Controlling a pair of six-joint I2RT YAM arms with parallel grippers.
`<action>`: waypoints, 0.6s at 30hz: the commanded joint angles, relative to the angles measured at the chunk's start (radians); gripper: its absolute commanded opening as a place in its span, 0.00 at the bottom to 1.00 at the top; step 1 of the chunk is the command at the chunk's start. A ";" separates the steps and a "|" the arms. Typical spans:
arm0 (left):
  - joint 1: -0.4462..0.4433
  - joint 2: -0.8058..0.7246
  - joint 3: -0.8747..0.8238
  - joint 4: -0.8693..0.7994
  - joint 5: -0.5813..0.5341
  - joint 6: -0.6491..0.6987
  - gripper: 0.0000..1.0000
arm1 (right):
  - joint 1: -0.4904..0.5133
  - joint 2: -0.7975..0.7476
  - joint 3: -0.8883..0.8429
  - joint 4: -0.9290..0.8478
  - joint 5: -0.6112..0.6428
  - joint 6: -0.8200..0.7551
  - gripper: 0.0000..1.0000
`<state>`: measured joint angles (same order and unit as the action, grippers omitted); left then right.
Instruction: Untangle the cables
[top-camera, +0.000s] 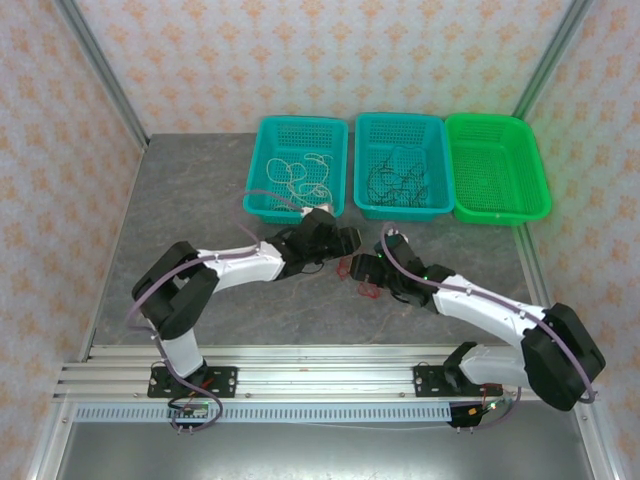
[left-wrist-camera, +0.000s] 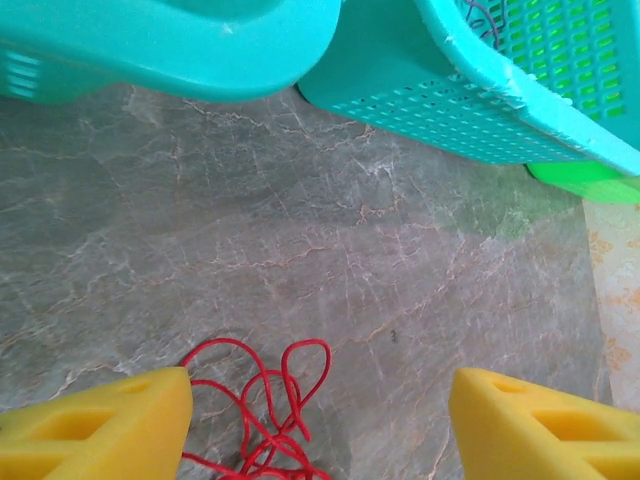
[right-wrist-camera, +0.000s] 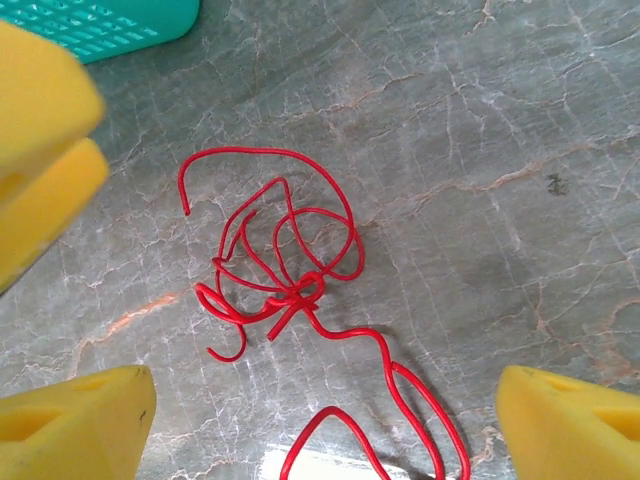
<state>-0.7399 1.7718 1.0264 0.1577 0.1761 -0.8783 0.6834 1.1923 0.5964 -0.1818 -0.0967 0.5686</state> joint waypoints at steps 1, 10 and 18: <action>-0.007 0.046 0.044 0.029 -0.006 -0.032 0.67 | -0.002 -0.049 -0.017 -0.022 0.049 -0.005 0.88; -0.008 0.132 0.088 0.078 0.023 -0.061 0.42 | -0.004 -0.110 -0.047 -0.004 0.084 -0.025 0.89; -0.008 0.111 0.075 0.111 0.054 -0.077 0.00 | -0.005 -0.122 -0.086 0.033 0.109 -0.028 0.90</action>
<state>-0.7399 1.9202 1.0931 0.2264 0.2173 -0.9508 0.6834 1.0904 0.5331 -0.1833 -0.0246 0.5526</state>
